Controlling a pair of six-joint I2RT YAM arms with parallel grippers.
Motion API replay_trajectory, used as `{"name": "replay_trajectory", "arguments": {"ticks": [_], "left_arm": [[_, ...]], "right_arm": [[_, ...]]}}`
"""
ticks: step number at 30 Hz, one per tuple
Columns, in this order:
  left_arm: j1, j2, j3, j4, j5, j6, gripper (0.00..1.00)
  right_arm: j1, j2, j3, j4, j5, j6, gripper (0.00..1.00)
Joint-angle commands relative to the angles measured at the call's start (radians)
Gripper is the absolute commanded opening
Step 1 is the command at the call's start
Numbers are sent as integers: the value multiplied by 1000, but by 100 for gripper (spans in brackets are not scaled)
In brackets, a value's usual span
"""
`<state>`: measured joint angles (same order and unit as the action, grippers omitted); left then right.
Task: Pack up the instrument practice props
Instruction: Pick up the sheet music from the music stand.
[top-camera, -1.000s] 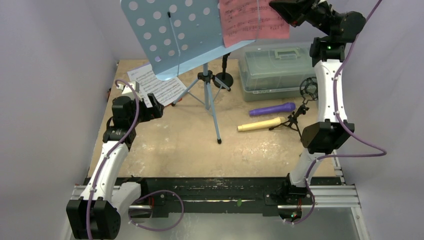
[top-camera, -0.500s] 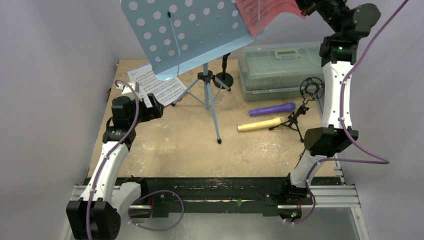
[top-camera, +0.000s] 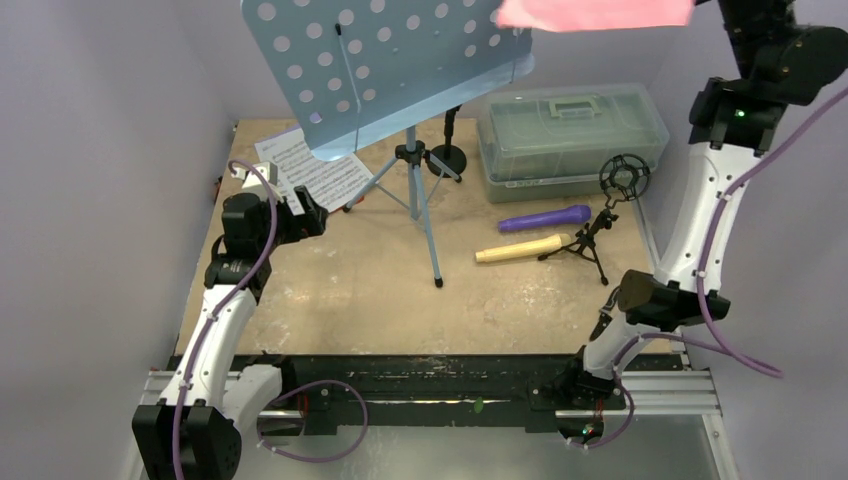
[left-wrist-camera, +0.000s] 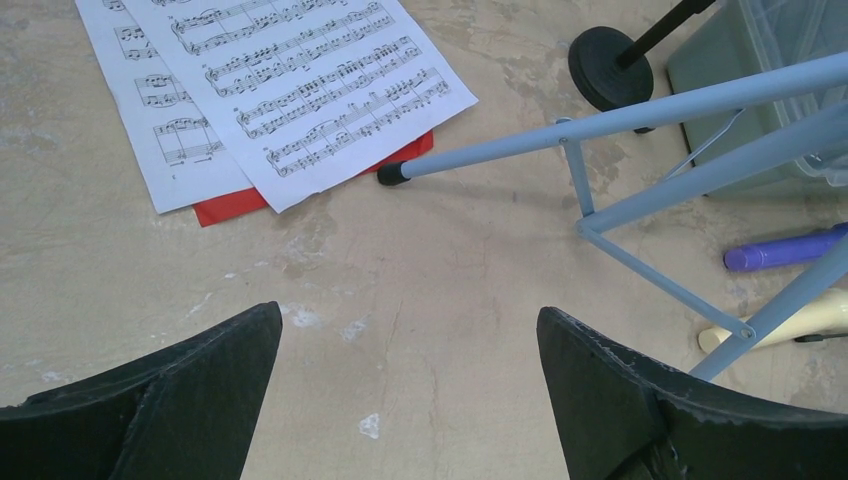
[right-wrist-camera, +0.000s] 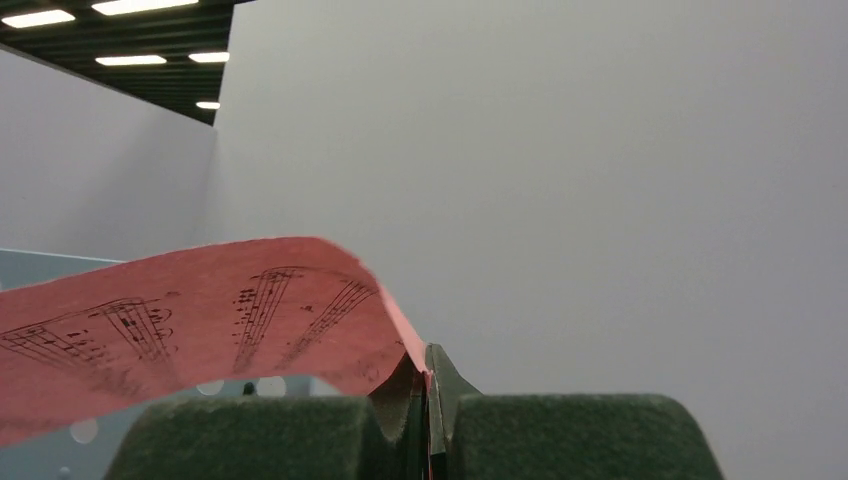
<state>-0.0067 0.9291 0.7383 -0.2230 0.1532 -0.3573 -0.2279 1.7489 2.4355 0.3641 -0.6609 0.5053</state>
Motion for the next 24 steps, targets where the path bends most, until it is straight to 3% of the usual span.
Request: {"name": "replay_trajectory", "arguments": {"ticks": [1,8,12,24], "left_arm": [[7,-16,0,53,28,-21,100],[7,-9,-23,69,76,-54,100],[7,-23,-37,84,157,-31,99],[-167,-70,-76,176,378,9,98]], "right_arm": [[-77,-77,-24,58,1,80,0],[-103,-216,-208,66,-192,131,0],[-116,-323,-321,-47,-278,94,0],[-123,-749,-719,-764,-245,-514,0]]}}
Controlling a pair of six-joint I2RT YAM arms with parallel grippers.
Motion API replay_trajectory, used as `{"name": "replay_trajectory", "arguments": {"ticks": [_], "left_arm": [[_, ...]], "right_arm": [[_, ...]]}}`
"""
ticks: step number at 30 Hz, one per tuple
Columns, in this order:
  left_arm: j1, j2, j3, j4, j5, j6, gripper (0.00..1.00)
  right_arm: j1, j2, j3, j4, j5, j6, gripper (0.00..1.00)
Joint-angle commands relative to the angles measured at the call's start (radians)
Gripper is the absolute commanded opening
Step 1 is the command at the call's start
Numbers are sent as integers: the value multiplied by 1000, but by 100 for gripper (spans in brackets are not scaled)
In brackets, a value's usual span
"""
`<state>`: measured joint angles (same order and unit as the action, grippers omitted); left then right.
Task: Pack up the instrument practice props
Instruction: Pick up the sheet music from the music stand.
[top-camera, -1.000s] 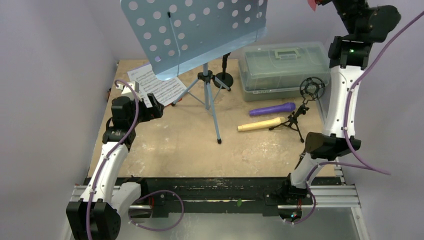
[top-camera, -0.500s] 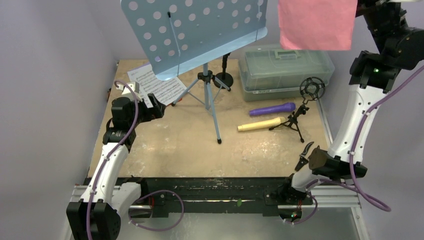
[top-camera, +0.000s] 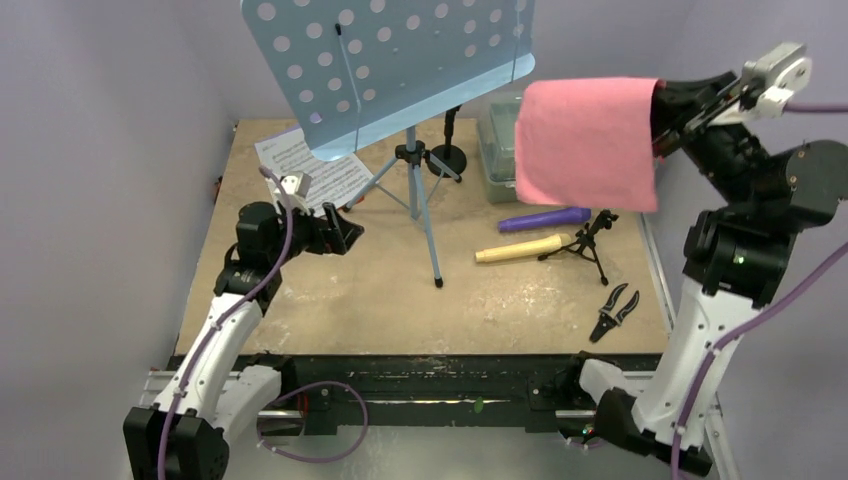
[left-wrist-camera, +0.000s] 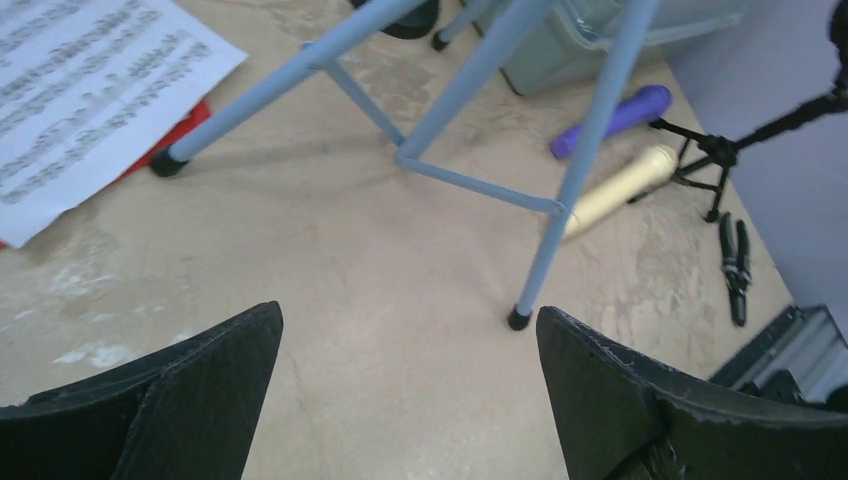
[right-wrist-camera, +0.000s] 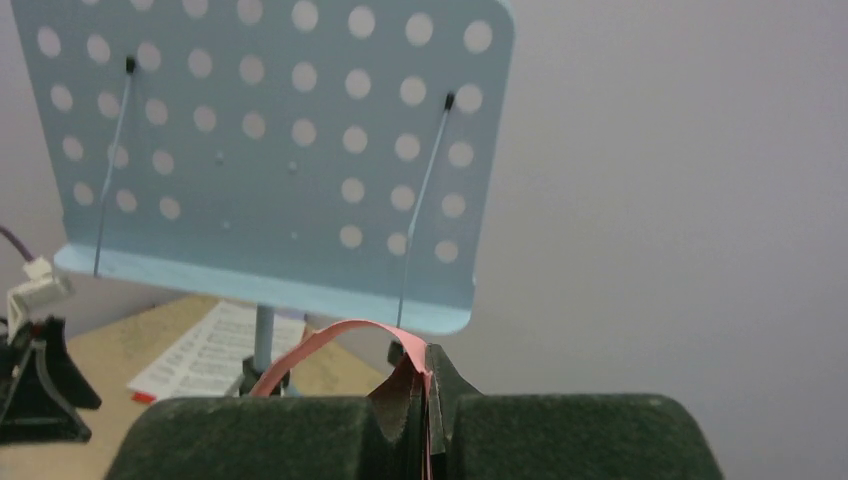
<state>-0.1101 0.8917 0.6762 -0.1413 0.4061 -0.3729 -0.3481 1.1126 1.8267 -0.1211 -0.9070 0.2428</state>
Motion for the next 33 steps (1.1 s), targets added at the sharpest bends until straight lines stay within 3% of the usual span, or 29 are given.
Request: {"name": "replay_trajectory", "arguments": {"ticks": [1,6,11,16,20,27,33], "left_arm": [[-84,-35,-19,113,151,24,98],[-220,-56,-45,197,230,22,98],[-394,-97,-69,221,179,33,98],[-533,-151,-136,360,93,-53,100],[-583,-174,-202,519,22,-173,100],[-607,-80,-232,627,-61,-398,100],[-655,-4,-254,707,-140,-474,100]], "right_arm": [[-5,-148,-164,-321,-7,-295,0],[-5,-293,-442,-586,-58,-475,0],[-5,-324,-635,-781,-132,-663,0],[1,-293,-689,-959,-250,-925,0],[3,-241,-687,-1027,-378,-1016,0],[8,-60,-731,-1021,-541,-1030,0],[11,12,-764,-1003,-598,-978,0]]}}
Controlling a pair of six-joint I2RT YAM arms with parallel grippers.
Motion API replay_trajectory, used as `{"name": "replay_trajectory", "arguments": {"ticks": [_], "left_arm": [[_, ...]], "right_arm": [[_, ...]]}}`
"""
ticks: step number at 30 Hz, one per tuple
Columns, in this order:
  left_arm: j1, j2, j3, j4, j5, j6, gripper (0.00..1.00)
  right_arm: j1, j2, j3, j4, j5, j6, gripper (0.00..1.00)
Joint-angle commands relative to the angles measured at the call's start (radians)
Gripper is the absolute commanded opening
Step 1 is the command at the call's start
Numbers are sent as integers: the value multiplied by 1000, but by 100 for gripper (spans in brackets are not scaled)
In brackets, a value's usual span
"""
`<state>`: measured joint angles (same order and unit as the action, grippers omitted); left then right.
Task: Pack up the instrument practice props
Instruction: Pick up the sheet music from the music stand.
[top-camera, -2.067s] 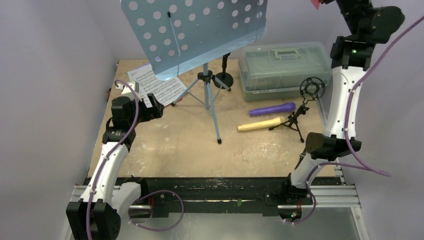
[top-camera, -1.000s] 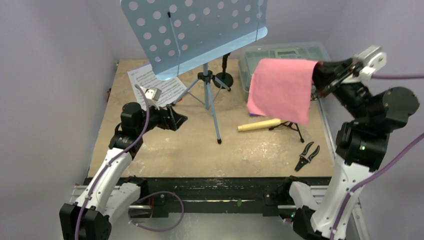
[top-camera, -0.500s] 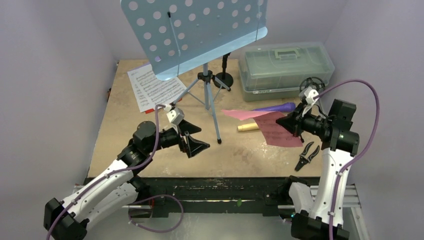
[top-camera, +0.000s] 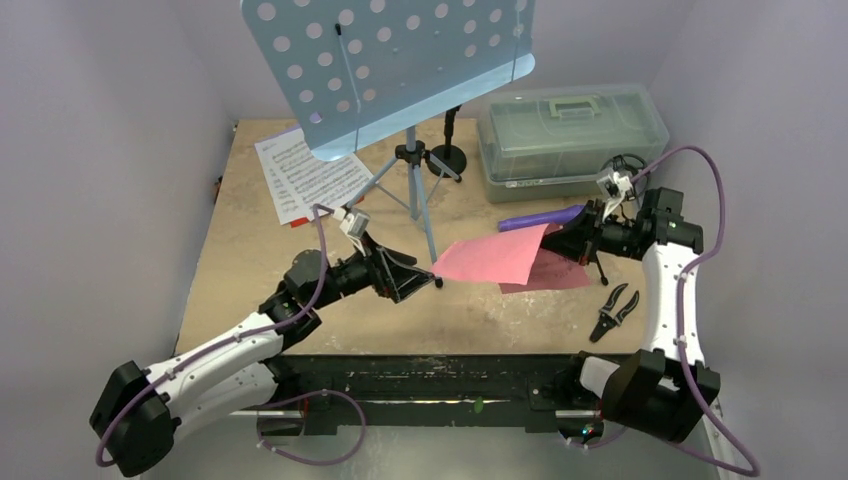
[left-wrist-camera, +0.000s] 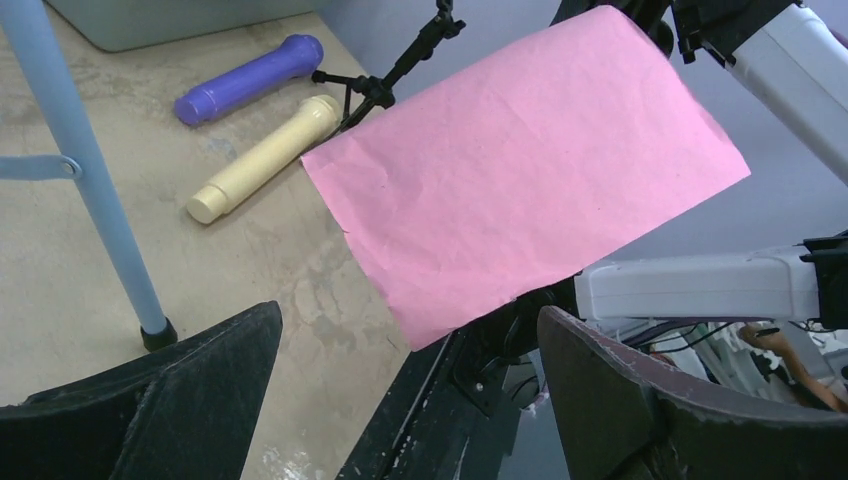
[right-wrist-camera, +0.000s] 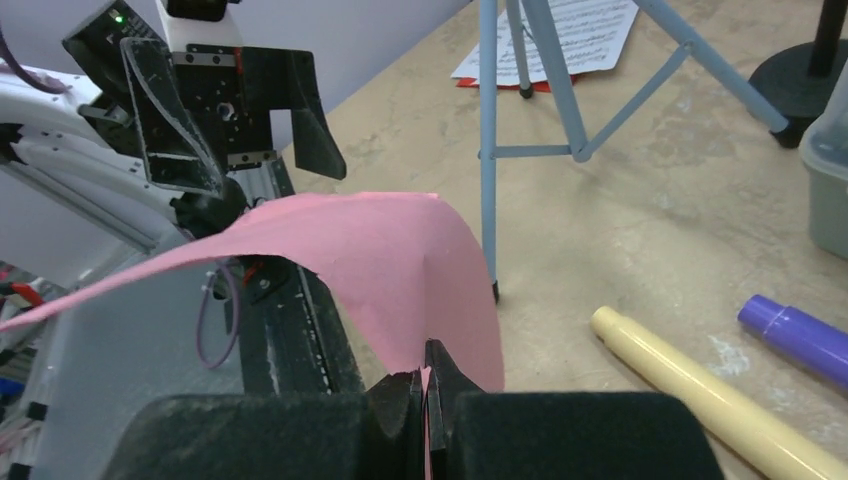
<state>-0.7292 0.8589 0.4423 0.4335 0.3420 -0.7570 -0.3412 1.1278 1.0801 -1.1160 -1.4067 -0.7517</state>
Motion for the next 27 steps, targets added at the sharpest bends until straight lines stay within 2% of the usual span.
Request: {"name": "replay_trajectory", "arguments": {"ticks": [1,3,7,10,14,20,23,27], "left_arm": [[-55,45,-26,149,-94,-91,100],[-87,75,-31,176,-127,-78,100],[-120,124,-26,201,-140,-35,100],[-121,122,-20,180,-130,42,100],[-121,75,-51,181,-98,167,99],[-134,-71,-186,293,-71,367,98],[-182,-115,-204,269,-144,467,97],[-248,-52,-192,276,-232,586,98]], "right_arm": [[6,-4,-34,35,-104,54,0],[10,-22,-78,154,-107,185,0],[11,-87,-233,567,-96,624,0],[10,-145,-293,731,-52,793,0],[10,-217,-311,790,-26,893,0],[11,-256,-265,822,-14,1056,0],[10,-245,-176,747,-25,1068,0],[10,-251,-15,587,-46,1034,0]]}}
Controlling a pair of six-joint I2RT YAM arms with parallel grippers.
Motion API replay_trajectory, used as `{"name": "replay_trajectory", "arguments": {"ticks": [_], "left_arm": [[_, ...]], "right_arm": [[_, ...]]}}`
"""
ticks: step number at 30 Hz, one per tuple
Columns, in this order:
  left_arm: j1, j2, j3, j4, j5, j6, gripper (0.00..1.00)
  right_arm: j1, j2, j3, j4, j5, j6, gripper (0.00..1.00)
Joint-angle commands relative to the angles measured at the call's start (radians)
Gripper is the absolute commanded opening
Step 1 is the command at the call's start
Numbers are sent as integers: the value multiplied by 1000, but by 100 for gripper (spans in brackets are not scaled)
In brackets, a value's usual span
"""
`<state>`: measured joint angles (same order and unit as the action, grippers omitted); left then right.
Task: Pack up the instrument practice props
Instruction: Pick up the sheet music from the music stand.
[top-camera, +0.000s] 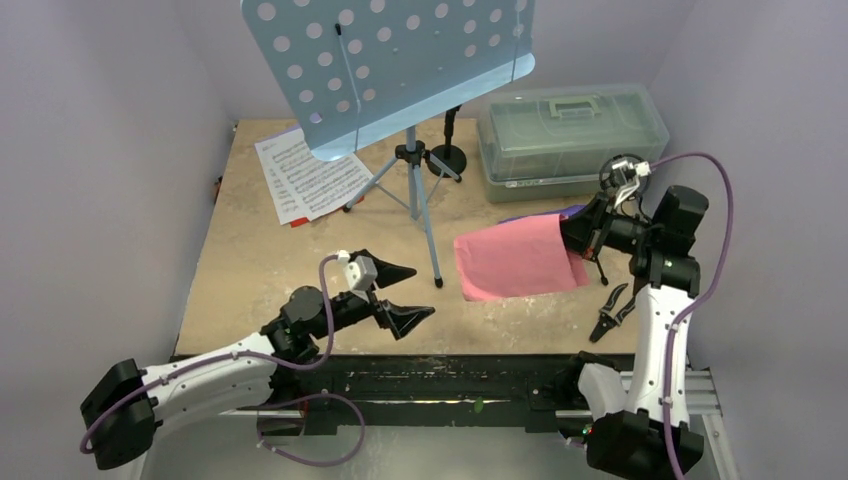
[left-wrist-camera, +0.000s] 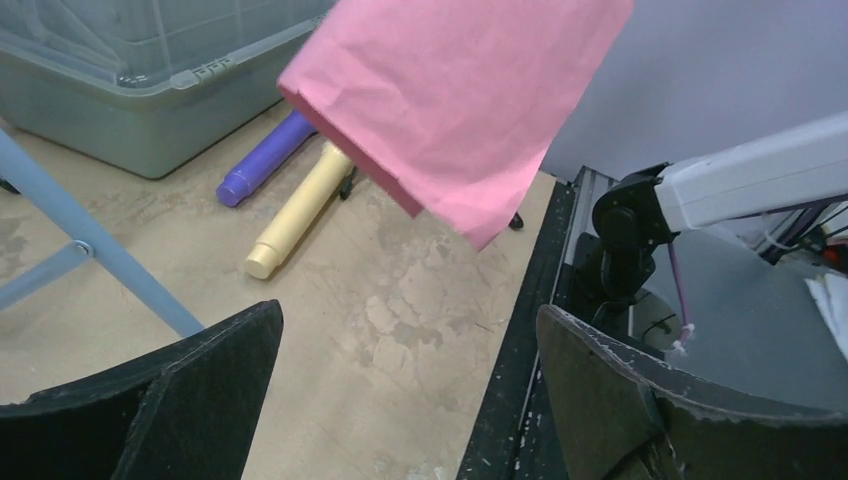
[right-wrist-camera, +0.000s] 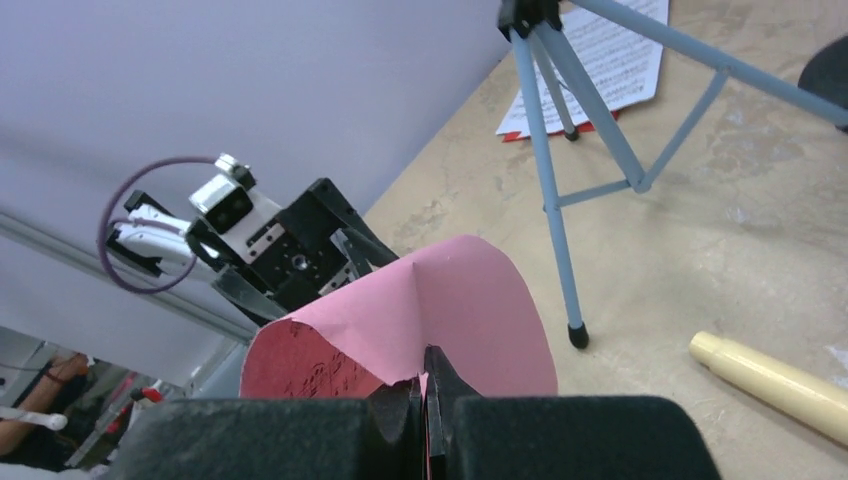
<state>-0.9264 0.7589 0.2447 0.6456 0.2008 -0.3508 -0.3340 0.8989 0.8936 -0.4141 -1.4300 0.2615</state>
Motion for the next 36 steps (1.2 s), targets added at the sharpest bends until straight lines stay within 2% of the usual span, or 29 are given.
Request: {"name": "replay_trajectory", "arguments": {"ticks": [1,4,8,11,15,22,26,36], "left_arm": [[-73,77,9,90,-116,225,98],[-131,174,7,236,-186,359,98],[-147,335,-10,500,-252,532,99],[-147,421,-10,698,-282,572,99],[-148,489,15,849,-286,572,99],[-148,564,87,949,-183,476,95],[-148,614,126,1034,-183,454,93],[-149,548,198,947,-141,360,73]], "right_arm": [[3,-28,199,-133,-23,22,0],[4,-57,226,-142,-13,49,0],[3,-89,207,-146,-11,77,0],[3,-101,209,-148,-13,87,0],[3,-104,210,-149,-30,99,0],[3,-118,187,-146,-44,102,0],[3,-121,176,-142,-50,102,0],[3,-119,122,-135,-46,77,0]]}}
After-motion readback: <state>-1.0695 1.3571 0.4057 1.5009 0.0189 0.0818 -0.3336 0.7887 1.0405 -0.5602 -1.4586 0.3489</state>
